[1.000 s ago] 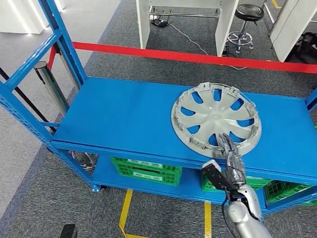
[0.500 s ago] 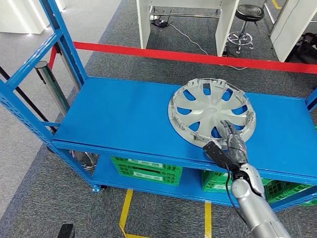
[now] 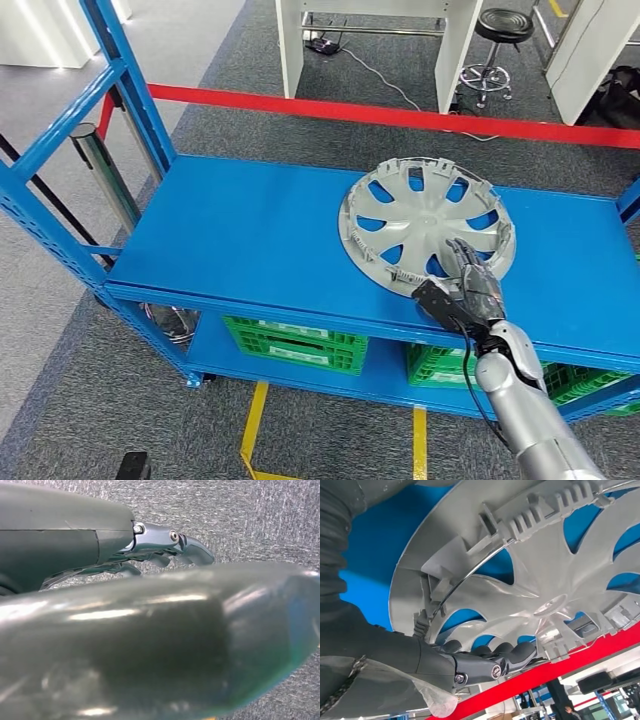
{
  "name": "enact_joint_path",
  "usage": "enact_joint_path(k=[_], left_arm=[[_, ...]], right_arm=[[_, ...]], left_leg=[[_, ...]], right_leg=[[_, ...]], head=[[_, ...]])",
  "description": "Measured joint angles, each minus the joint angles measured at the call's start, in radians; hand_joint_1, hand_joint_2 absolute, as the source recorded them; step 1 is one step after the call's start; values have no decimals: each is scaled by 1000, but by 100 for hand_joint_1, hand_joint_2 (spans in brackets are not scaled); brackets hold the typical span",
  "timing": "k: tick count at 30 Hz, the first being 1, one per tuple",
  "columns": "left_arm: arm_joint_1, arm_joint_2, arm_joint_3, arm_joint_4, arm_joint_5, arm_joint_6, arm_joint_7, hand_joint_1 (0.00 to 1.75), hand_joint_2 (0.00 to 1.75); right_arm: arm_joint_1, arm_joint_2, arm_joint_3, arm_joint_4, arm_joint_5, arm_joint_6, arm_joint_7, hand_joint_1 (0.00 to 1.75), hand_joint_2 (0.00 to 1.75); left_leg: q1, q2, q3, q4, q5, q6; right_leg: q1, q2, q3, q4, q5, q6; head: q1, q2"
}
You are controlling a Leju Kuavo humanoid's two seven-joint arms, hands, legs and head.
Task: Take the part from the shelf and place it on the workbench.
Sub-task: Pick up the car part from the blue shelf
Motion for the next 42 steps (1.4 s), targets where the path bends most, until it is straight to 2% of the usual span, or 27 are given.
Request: enact_joint_path(k=[3,7,9,10,12,13,14,22,33,42], left_arm=[[0,0,2,0,0,-7,3,0,0],[0,0,4,0,0,-18,11,0,0],[0,0,8,0,0,-21,15,0,0],[0,0,10,0,0,-23,16,0,0],[0,0,14,0,0,-28,16,0,0],[0,0,16,0,1,-31,16,0,0],[0,0,17,0,1,-33,16,0,0],[0,0,31,0,6,-38,16,0,0],[0,0,46,0,17,-38,15,0,0],[0,-3,52,0,20,-38,14,0,0]], right_arm=[[-6,-3,5,0,-9,30,-1,0,175],[-29,-9,24,-8,-60,115,-2,2,175],[-41,-13,36,-12,-86,153,0,18,175],[-46,-15,43,-14,-97,169,0,41,175],[-57,-20,58,-17,-116,200,0,118,175],[-62,-23,65,-18,-125,215,0,151,175],[-66,-25,72,-21,-135,229,-1,172,175],[-104,-66,119,-60,-211,300,4,175,175],[-128,-123,158,-115,-236,324,8,175,175],[-131,-135,179,-151,-240,325,17,175,175]], left_leg=[[0,0,-1,0,0,0],[0,0,-1,0,0,0],[0,0,-1,0,0,0],[0,0,-1,0,0,0],[0,0,-1,0,0,0],[0,0,-1,0,0,0],[0,0,-1,0,0,0],[0,0,-2,0,0,0],[0,0,-2,1,0,0],[0,0,-2,1,0,0]], right_leg=[[0,0,-1,0,0,0],[0,1,-1,0,0,0],[0,1,-1,0,0,0],[0,1,-1,0,0,0],[0,1,-1,0,1,0],[0,1,-1,0,1,0],[0,0,-1,0,1,0],[0,0,-2,0,1,0],[0,0,-2,0,1,0],[0,0,-2,0,1,0]], head=[[0,0],[0,0],[0,0],[0,0],[0,0],[0,0],[0,0],[0,0],[0,0],[0,0]])
